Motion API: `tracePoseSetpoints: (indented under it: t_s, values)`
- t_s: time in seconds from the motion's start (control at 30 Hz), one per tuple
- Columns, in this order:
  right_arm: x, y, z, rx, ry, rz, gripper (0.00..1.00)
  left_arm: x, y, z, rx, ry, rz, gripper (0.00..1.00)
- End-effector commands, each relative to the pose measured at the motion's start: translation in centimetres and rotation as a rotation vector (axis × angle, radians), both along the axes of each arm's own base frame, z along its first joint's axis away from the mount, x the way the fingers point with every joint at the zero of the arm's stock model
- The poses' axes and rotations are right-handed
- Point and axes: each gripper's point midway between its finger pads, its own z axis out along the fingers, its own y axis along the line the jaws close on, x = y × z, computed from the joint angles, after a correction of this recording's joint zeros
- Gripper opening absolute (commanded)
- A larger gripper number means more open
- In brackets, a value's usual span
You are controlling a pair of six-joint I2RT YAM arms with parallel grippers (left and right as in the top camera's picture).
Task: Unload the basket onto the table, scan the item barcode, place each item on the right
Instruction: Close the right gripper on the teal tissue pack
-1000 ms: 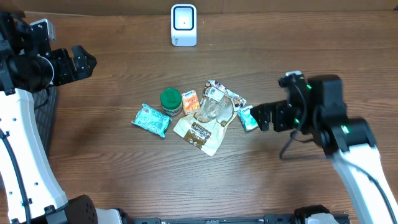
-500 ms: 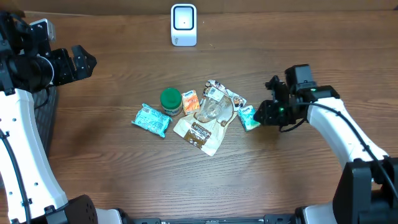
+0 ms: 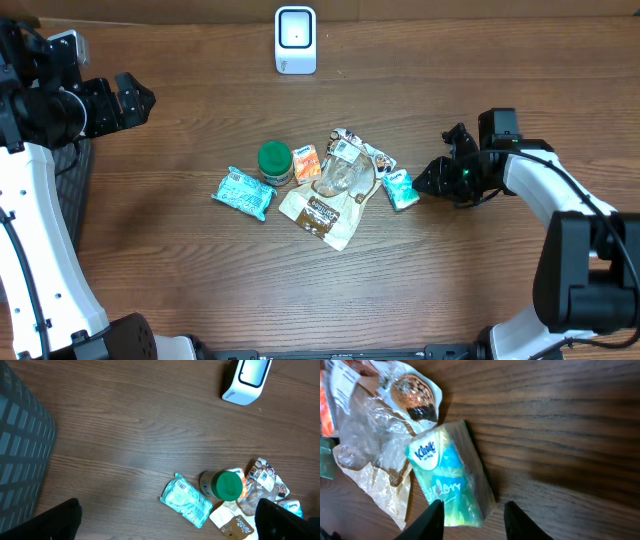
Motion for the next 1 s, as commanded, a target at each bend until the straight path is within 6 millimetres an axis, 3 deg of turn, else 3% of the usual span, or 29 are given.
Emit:
tracePoseSetpoints:
  t_s: [0.0, 0.53, 0.63, 0.77, 0.87, 0.97]
  values:
    - [-0.4, 0.7, -0.7, 0.038, 0.025, 0.009, 0.35, 0.1, 0.0, 0.1, 0.008, -0.005, -0.014, 0.99]
    - [-1.7, 1.9, -2.7, 0.123, 0.010, -0.013, 0.34, 0.1, 0.0, 0.1, 0.009, -0.005, -0.014, 1.00]
    - [-1.8, 1.9, -2.9, 0.123, 0.008, -0.015, 0.29, 0.1, 0.0, 0.1, 0.008, -0.005, -0.014, 1.00]
    - [-1.8, 1.9, -2.9, 0.126, 0.005, -0.015, 0.04, 0.1, 0.0, 0.1, 0.009, -0.005, -0.014, 1.00]
    - [-1.8, 2.6, -2.3, 0.175, 0.006, -0.010, 0.04, 0.1, 0.0, 0.1, 0.008, -0.005, -0.014, 0.99]
    - [-1.9, 3.9, -0.3, 0.306, 0.006, 0.004, 0.04, 0.1, 0.0, 0.1, 0.008, -0.005, -0.014, 1.00]
